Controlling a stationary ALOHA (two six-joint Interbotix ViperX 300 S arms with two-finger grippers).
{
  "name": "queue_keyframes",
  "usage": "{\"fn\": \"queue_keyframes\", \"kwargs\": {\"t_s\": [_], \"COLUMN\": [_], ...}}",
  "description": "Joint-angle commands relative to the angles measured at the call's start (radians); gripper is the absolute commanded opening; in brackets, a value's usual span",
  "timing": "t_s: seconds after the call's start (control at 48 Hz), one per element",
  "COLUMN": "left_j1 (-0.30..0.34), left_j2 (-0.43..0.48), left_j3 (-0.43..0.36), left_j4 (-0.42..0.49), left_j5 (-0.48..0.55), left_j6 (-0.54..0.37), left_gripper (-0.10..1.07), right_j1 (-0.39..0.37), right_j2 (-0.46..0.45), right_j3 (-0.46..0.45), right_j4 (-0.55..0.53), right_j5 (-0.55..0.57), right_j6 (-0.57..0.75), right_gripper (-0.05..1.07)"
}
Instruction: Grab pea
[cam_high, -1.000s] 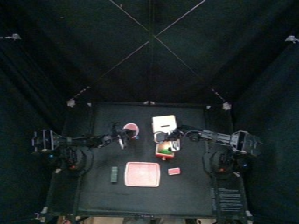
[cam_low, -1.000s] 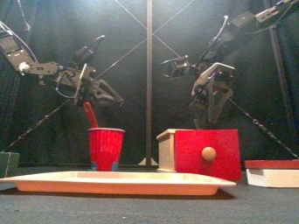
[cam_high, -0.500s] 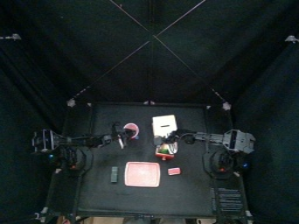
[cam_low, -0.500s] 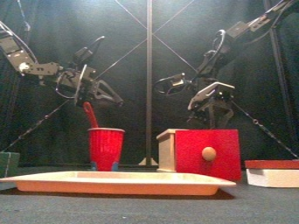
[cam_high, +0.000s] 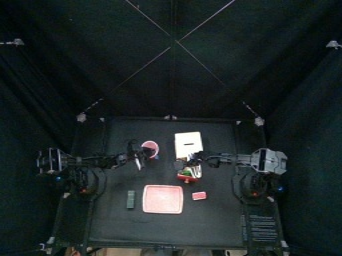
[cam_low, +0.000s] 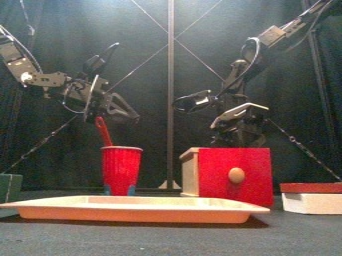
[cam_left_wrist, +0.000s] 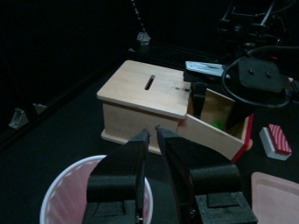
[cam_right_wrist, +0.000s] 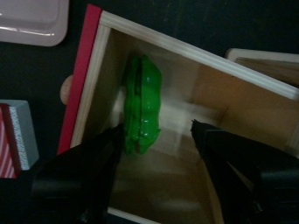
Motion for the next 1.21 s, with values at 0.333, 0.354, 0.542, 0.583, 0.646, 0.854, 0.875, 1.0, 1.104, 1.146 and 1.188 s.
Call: {"fn": "queue_keyframes", "kwargs": {"t_s": [0.333, 0.354, 0.542, 0.583, 0.646, 0.854, 0.875, 1.0, 1.104, 1.146, 1.188], "left_j1": [0.005, 0.005, 0.005, 0.005, 0.005, 0.005, 0.005, 0.005, 0.005, 0.005, 0.003], "left_j2": [-0.002, -0.002, 0.0, 0.0, -0.002, -0.002, 0.0, -0.002, -0.002, -0.002, -0.002], "left_j3": [-0.009, -0.009, -0.009, -0.009, -0.009, -0.008, -0.009, -0.009, -0.008, -0.009, -0.009], "left_j4": [-0.003, -0.003, -0.003, -0.003, -0.003, -0.003, -0.003, -0.003, -0.003, -0.003, -0.003], "left_j5": [-0.011, -0.011, -0.011, -0.011, -0.011, -0.011, -0.011, -0.011, -0.011, -0.011, -0.011], "left_j6": [0.002, 0.002, 0.002, 0.002, 0.002, 0.002, 0.002, 0.002, 0.002, 0.002, 0.003], "left_gripper": [0.61, 0.61, 0.61, 0.61, 0.61, 0.61, 0.61, 0.61, 0.61, 0.61, 0.61], "right_j1": [0.0, 0.0, 0.0, 0.0, 0.0, 0.0, -0.002, 0.0, -0.002, -0.005, -0.006], "right_j2": [-0.009, -0.006, 0.025, 0.029, 0.034, 0.046, 0.046, 0.049, 0.038, 0.032, 0.017], "right_j3": [-0.003, -0.003, -0.003, -0.005, -0.006, -0.008, -0.008, -0.008, -0.014, -0.017, -0.021], "right_j4": [-0.011, -0.012, -0.023, -0.026, -0.032, -0.032, -0.032, -0.032, -0.031, -0.028, -0.025], "right_j5": [-0.005, -0.005, -0.006, -0.005, -0.005, -0.005, -0.005, -0.005, -0.005, -0.003, 0.0], "right_j6": [-0.006, -0.006, -0.008, -0.005, -0.005, -0.005, -0.005, -0.002, -0.002, -0.002, -0.002], "right_gripper": [0.87, 0.87, 0.87, 0.86, 0.86, 0.82, 0.8, 0.72, 0.68, 0.68, 0.68]}}
